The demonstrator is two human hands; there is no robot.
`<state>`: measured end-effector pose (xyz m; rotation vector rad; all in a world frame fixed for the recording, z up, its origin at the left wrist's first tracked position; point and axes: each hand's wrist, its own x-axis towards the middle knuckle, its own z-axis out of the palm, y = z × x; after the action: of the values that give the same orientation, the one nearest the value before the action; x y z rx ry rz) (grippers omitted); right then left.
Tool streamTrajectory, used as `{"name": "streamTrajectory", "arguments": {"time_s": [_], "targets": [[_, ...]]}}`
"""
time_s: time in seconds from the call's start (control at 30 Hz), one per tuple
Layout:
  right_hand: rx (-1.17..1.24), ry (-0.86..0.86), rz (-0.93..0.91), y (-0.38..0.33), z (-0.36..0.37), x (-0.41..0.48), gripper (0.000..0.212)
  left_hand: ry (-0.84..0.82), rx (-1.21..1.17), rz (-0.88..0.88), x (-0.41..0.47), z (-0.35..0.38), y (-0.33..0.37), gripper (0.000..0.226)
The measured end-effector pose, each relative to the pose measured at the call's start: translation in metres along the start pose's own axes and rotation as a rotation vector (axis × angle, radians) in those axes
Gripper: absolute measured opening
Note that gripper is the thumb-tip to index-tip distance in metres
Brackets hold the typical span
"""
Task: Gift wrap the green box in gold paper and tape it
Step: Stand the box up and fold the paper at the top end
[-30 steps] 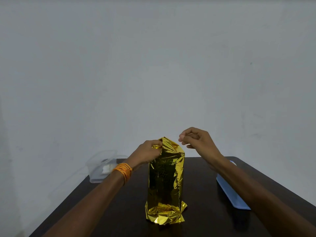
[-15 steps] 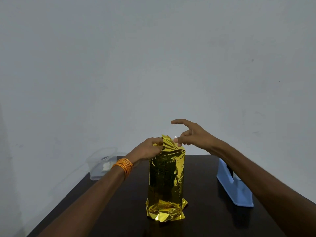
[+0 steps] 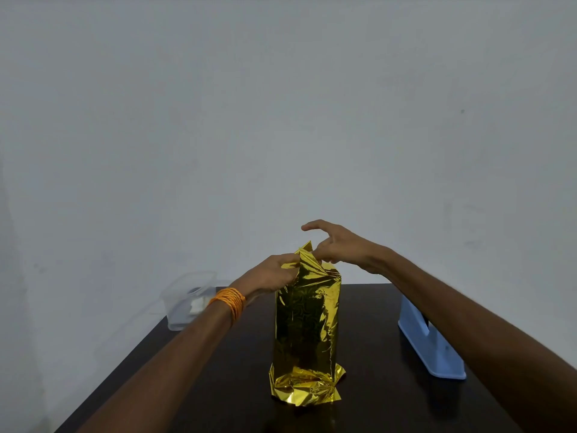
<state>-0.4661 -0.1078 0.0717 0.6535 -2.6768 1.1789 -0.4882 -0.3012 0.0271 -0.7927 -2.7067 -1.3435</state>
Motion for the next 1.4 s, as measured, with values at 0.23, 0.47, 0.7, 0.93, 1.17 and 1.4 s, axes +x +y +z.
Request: {"name": "streamTrajectory", "arguments": {"time_s": [0.23, 0.47, 0.7, 0.93, 1.17, 1.4], "targets": [[-0.107, -0.080, 0.083, -0.002, 0.005, 0.014, 0.061, 0.016, 0.019, 0.016, 0.000, -0.001, 0.001, 0.037], [-0.302, -0.150, 0.188, -0.006, 0.001, 0.033, 0.068, 0.030, 0.076, 0.011, 0.009, -0.001, -0.003, 0.037], [-0.360, 0.062, 0.240, 0.022, 0.001, 0.023, 0.067, 0.017, 0.078, 0.018, 0.012, -0.002, -0.010, 0.034], [-0.070, 0.207, 0.222, 0.026, 0.020, 0.014, 0.066, 0.028, 0.124, 0.025, 0.015, -0.002, -0.011, 0.038], [0.307, 0.197, 0.387, 0.031, 0.036, 0.017, 0.048, 0.023, 0.100, 0.031, 0.012, -0.004, -0.010, 0.032], [0.529, 0.222, 0.438, 0.045, 0.036, 0.007, 0.045, 0.030, 0.104, 0.061, 0.012, -0.004, -0.014, 0.026]]}}
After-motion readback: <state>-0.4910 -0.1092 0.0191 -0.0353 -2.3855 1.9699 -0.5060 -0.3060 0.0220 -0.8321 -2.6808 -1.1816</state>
